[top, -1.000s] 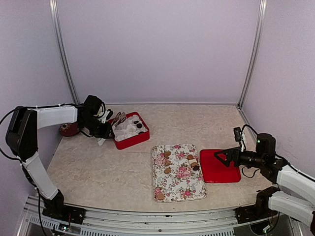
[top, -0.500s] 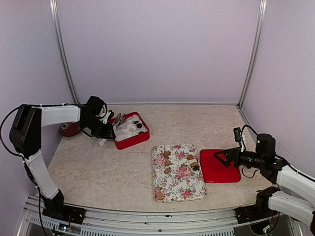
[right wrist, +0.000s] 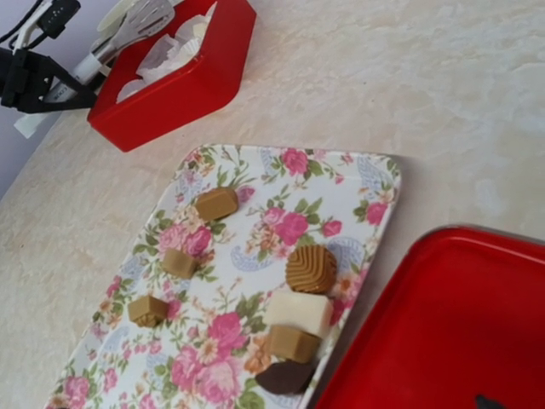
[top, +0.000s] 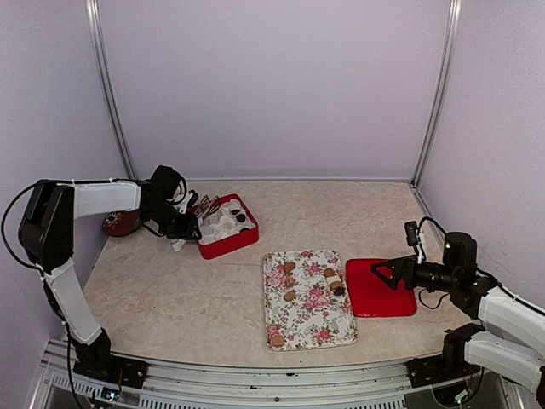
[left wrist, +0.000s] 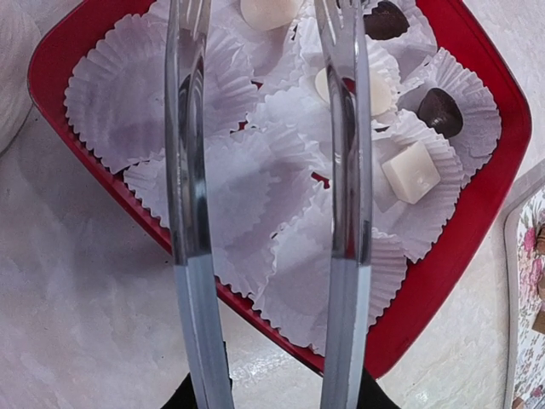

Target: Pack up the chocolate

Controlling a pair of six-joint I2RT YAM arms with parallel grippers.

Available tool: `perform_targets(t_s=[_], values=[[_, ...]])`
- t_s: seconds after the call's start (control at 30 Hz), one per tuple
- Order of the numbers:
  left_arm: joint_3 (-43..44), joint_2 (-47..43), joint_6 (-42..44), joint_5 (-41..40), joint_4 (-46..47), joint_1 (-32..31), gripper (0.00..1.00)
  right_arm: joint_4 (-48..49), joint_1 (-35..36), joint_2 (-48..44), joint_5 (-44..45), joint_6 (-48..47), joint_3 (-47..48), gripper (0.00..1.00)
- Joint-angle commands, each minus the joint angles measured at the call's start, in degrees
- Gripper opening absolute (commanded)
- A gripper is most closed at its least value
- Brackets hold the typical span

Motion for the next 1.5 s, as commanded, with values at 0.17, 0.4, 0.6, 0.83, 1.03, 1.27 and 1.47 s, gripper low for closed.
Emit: perform_targets(t_s=[0.17,0.4,0.6,0.83,1.03,1.27,1.47], values=[[1.1,-9.4,1.2,-1.2,-0.7,-6.2,0.37,0.8,-0.7,-0.7,-0.1,-0.3,-0.5,1.00],[-1.6,-16.7,2.2,-3.9,-5.6,-15.8,0.39,0.6,-0.7,-1.2,-0.4,-0.3,-0.5,1.00],[-5.1,-21.0,0.1,-7.0,-8.1,-25.3,0.40,0.0,-0.7,-1.9,-0.6,-0.2,-0.2,1.00],[-11.8,-21.9,-6.7,-8.6,-5.1,-37.0,0.40,0.7,-0.7,-2.4,-2.0,1.0,0.2,1.00],[-15.2,-17.4,-9.8,-9.8,-1.3,-44.8,0.40,0.4,-0.7,-2.5,-2.5,1.3,1.1,1.00],[-15.3,-11.7,-10.2,-10.8,1.3,-48.7,0.39,0.5,-0.7,-2.9,-3.1,1.7,1.0,1.00],[-14.6,-8.0,-9.5,-10.7,2.4,-48.9,0.38,0.6,-0.7,-1.7,-3.9,1.2,1.6,1.00]])
